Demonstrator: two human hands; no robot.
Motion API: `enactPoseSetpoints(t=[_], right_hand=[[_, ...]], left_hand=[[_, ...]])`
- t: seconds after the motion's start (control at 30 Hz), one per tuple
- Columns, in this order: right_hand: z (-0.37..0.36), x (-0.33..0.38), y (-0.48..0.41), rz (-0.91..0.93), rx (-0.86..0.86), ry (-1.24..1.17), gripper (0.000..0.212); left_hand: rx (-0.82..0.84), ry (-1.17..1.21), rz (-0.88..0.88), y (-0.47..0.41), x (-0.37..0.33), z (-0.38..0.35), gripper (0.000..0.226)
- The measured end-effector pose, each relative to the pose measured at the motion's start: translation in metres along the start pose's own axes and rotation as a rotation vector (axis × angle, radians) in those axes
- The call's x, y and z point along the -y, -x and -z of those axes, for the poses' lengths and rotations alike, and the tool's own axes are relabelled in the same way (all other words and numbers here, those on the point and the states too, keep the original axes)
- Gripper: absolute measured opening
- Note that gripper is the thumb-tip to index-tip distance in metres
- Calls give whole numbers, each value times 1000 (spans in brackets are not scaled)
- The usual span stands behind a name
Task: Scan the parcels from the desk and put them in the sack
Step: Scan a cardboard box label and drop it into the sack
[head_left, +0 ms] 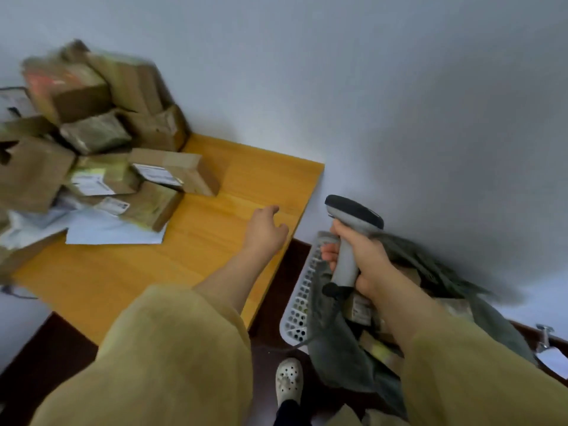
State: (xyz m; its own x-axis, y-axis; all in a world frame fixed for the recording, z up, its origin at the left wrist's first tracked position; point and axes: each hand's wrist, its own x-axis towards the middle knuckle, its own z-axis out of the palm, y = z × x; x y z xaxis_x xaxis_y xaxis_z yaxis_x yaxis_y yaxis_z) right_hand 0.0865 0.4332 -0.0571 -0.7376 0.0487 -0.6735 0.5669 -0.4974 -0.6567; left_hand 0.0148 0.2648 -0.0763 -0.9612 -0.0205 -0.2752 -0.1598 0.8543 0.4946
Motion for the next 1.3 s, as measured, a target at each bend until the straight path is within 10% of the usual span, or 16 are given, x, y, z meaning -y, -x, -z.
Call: enactPoseSetpoints(t=[0.3,0.57,0.73,0.97,1.13,1.3], right_hand=[[-121,19,-17,90,168,202,21],[-162,19,-51,107,128,269,19],[-158,17,-52,107,74,264,16],[-133,24,-22,107,53,158,11],[-108,37,7,94,-5,95,18],[-81,47,34,57,-74,0,39]], left_hand=[[-272,-214,-38,-57,77,114,55],[-101,-680,-182,-153,108,148,86],[-77,-800,-315,-152,103,159,57],[-406,-37,-111,-86,58,207,58],[-169,831,187,-23,47,209,17],[45,1060,196,31,45,200,16]])
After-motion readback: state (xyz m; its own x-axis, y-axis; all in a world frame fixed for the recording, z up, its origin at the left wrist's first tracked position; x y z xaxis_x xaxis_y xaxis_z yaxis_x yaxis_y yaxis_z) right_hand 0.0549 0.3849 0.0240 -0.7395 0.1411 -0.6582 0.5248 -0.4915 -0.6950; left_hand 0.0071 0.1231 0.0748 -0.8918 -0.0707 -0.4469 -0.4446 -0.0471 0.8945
